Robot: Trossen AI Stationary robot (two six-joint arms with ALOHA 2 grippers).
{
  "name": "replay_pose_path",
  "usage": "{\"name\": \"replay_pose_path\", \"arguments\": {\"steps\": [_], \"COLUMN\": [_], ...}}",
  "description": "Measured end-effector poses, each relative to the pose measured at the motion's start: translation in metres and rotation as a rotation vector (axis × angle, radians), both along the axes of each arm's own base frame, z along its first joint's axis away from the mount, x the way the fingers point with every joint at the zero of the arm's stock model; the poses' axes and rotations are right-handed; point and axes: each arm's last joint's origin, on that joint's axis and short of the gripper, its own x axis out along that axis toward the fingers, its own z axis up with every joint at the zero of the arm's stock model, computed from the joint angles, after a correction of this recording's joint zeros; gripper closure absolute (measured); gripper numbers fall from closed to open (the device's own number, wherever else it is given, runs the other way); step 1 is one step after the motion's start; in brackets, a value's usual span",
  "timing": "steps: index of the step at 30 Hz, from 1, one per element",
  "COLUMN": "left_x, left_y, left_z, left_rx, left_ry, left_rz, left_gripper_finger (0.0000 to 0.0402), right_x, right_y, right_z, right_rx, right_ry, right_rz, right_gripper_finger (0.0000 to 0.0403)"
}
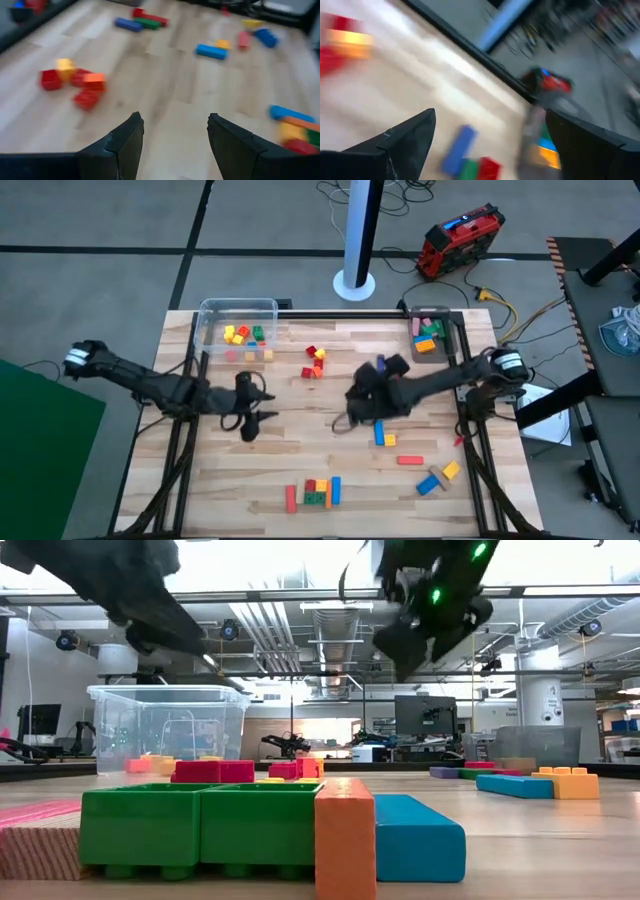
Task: Sort blocks by size
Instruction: Put the orange rectangular wooden block into the black bin
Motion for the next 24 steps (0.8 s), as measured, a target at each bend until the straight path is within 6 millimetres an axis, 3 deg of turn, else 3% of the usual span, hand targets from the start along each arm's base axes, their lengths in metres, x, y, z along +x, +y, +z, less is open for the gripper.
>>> {"name": "replay_pose_path", "arguments": {"steps": [4, 11, 18, 24], "left_x": [-0.006, -0.012, 0.000, 0.019], "left_y": [-0.026, -0.070, -0.105, -0.135], "left_z": [0.002, -0.001, -0.013, -0.020], "left_rx": [-0.037, -0.108, -0.211, -0.238], "left_ry": [-0.037, -0.135, -0.213, -0.162], "left_rz": [-0.044, -0.065, -0.091, -0.112], "left_gripper_finger": [0.0205, 0.0205, 0.0205, 0.0205], "right_x": [0.003, -0.002, -0.008, -0.017], "right_y": [0.036, 0.070, 0.093, 0.117], "right_z": [0.001, 0.001, 0.001, 0.002], "right_rx": [0.004, 0.004, 0.007, -0.017], "right_ry": [-0.032, -0.038, -0.045, -0.045], "right_rz": [0.136, 0.261, 0.329, 0.414], "right_gripper_finger": [0.0035, 0.0035, 0.0035, 0.0042]}}
